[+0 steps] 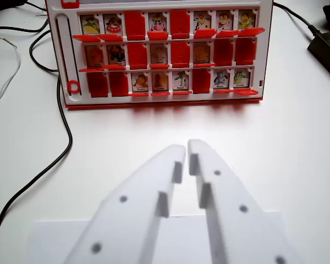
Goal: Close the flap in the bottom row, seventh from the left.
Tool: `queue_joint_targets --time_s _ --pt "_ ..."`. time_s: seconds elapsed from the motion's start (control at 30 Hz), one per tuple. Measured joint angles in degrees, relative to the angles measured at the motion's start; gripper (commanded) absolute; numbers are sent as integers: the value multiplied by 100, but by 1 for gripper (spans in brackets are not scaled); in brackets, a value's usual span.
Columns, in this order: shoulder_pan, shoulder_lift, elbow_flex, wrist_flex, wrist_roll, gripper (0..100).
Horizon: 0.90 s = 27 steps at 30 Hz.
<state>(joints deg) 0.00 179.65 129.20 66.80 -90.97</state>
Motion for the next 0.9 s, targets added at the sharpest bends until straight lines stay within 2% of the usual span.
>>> queue_joint_targets --time_s 0.27,0.9 --pt "79 0 0 0 0 0" --pt "-26 0 0 0 0 0"
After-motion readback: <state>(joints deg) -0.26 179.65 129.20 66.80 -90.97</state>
